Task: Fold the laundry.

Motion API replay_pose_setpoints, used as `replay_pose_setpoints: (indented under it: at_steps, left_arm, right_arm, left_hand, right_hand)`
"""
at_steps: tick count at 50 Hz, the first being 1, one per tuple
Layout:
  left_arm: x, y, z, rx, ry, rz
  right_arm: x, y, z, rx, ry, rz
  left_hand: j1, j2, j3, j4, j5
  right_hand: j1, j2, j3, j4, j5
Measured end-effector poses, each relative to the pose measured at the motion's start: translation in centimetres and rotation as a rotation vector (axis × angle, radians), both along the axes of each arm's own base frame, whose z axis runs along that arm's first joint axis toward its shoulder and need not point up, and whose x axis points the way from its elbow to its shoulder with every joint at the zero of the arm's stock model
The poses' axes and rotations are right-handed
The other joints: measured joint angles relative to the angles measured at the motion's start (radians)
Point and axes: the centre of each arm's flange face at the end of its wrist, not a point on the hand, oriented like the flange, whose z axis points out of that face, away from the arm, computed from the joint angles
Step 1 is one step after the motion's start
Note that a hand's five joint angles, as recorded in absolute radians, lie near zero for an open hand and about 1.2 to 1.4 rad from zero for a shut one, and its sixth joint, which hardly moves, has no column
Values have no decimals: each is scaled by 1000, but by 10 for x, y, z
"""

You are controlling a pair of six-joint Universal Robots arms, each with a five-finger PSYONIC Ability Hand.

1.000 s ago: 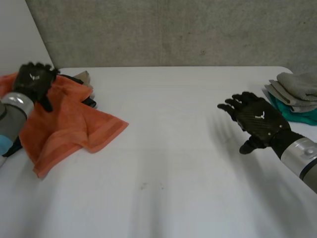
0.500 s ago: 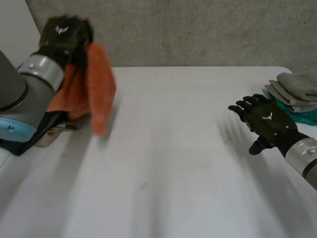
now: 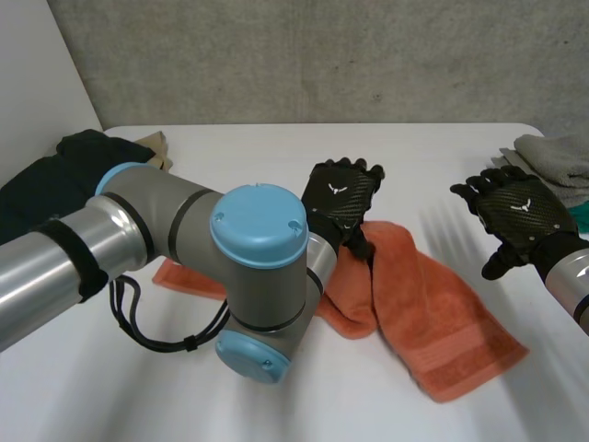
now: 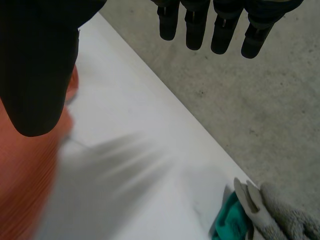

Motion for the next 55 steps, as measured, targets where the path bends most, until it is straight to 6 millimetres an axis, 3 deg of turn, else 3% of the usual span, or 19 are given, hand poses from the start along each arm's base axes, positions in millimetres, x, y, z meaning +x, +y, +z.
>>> replay_pose_setpoints:
  at_steps: [1,3,6,12,15,18,23,29,33,42,55]
  left_arm:
    - [0,5,2,7,-10,-8]
    - [5,9,12,8,-13,-7]
    - [19,10,34,0,-6,9]
    - [72,1,77,-39,-8,100]
    - [96,-6,80,-56,-50,148]
    - [122,-17,70,-67,-143,192]
    - [163,-40,34,-54,-351,217]
    - [191,-59,-10,-12,-493,152]
    - [195,-67,-34,12,-523,77]
    - [189,-84,-64,34,-520,4]
    - [185,-95,-72,31,-520,9]
  right_arm:
    - [-1,0,0,9,3,-17]
    - [-2,0,1,21,5,-26]
    - [-2,2,3,44,8,-33]
    - [-1,13,17,151,14,-29]
    - [0,25,21,234,17,-19]
    - [3,38,23,309,20,-1]
    - [17,64,16,398,35,65]
    - [34,83,-2,366,50,147]
    - [43,87,-15,322,52,180]
    - [50,90,-38,325,57,216]
    - [49,84,-51,340,60,208]
  left_hand:
    - [-236,-237,-229,-231,-233]
    - [-281,-301,-305,-301,-303]
    - [-282,-328,-329,-330,-328]
    - [-282,-328,-329,-330,-328]
    - [-282,-328,-329,-330,-328]
    - [-282,-328,-329,-330,-328]
    - [-242,-287,-296,-287,-282]
    - [-97,-141,-148,-137,-131]
    - [-54,-96,-99,-87,-82]
    - [-54,-89,-93,-76,-70]
    - [32,-12,-14,-5,-3]
  right_hand:
    - [0,0,0,0,0]
    - [0,0,0,0,0]
    - [0,0,0,0,0]
    - [0,0,0,0,0]
    - [0,0,0,0,0]
    - [0,0,0,0,0]
    - [0,0,0,0,0]
    - [0,0,0,0,0]
    - [0,0,0,0,0]
    - [3,3,19,24,13]
    - [3,33,40,46,38]
